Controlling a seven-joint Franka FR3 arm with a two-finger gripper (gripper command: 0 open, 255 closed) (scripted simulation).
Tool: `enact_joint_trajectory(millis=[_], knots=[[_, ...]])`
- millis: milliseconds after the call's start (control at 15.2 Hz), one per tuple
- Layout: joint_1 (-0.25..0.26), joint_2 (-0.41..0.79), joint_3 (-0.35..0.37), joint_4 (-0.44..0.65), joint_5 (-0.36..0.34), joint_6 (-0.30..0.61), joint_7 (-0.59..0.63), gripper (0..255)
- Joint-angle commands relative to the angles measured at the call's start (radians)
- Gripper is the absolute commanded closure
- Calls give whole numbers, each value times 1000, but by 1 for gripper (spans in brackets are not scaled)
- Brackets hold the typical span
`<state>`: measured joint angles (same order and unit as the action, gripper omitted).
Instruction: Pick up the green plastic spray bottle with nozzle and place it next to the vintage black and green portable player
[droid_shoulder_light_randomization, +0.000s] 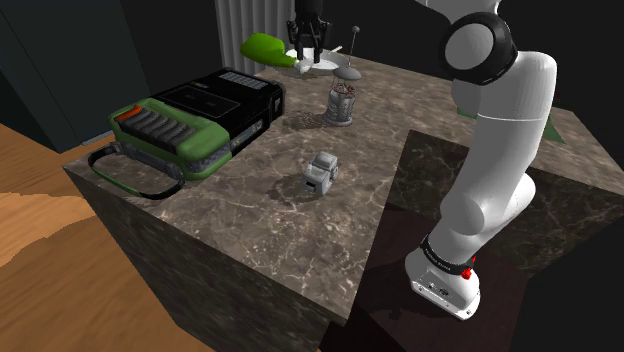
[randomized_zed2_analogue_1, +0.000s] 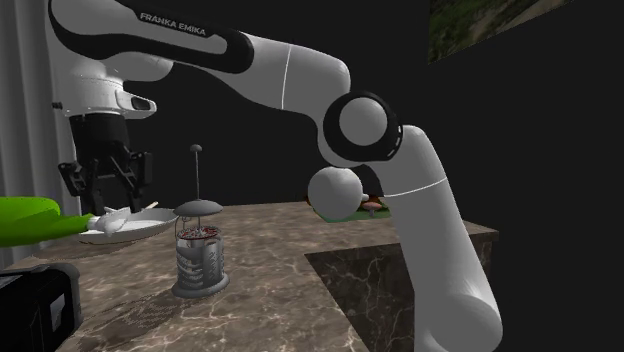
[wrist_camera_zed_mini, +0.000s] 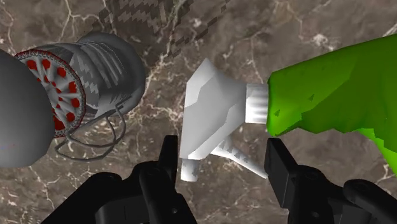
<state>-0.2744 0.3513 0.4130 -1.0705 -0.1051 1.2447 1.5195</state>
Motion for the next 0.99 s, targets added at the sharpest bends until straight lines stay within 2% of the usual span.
enact_joint_trajectory(millis=[0,924], knots=[[-14,-30,0,-76,12,48,-3,255],[-49,-101,-5,-367,39,272,-18,255]])
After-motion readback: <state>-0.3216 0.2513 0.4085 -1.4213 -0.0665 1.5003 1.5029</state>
